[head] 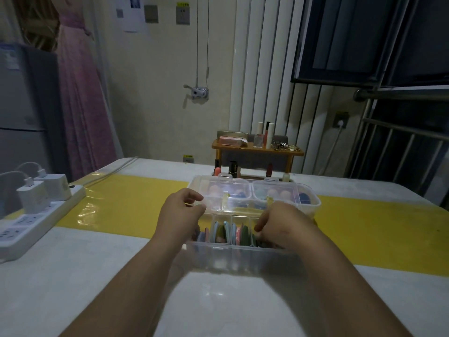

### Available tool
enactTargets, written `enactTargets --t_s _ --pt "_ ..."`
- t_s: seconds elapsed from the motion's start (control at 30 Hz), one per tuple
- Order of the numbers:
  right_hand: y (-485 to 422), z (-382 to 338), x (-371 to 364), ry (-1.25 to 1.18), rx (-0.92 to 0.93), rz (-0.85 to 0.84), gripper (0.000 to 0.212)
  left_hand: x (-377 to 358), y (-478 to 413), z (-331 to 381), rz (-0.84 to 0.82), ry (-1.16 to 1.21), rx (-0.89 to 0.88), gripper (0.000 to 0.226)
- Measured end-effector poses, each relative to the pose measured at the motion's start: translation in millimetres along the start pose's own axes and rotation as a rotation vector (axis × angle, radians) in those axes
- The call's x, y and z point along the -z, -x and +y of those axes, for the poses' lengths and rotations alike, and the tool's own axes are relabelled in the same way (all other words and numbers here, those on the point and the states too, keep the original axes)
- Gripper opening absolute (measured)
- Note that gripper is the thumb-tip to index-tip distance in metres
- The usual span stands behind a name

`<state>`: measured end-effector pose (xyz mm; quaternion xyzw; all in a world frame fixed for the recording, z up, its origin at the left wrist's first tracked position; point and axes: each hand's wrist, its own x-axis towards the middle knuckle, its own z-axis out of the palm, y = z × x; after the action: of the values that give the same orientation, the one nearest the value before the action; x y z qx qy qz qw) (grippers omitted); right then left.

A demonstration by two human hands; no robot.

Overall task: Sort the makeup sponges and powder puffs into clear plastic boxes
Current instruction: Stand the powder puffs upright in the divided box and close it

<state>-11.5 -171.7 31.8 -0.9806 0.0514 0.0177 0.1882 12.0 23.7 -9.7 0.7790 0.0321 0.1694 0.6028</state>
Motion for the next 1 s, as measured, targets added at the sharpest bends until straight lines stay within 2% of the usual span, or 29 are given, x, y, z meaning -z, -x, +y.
enactTargets --t_s 0.03,0.13,0.3,0.37,0.5,0.57,0.67,0.8,1.0 --pt "0 3 4 -0.122 0.027 -0.016 0.009 0 1 1 0.005 0.006 0.012 0.011" --pt "4 11 14 -0.370 0.133 -0.017 0.014 2 1 3 0.003 0.022 0.028 0.012" --pt "-2 17 14 -0.493 0.152 0.119 0.020 1 2 4 0.009 0.020 0.035 0.012" --pt "-6 23 14 -0.486 0.126 0.218 0.021 0 1 3 0.020 0.020 0.043 0.015" --pt "-11 33 11 -0.233 -0.013 0.444 0.016 0 1 2 0.042 0.053 0.053 0.021" --pt "-12 35 10 -0.147 -0.089 0.506 0.015 -1 0 2 0.045 0.045 0.067 0.024" --pt "-13 36 8 -0.147 -0.168 0.470 0.024 -2 -2 2 0.036 0.086 0.119 0.027" --pt "-17 36 9 -0.228 -0.169 0.451 0.032 -5 -2 5 0.020 0.126 0.173 0.032" --pt "-9 38 1 -0.343 -0.127 0.478 0.033 -9 2 6 -0.004 0.083 0.112 0.044"
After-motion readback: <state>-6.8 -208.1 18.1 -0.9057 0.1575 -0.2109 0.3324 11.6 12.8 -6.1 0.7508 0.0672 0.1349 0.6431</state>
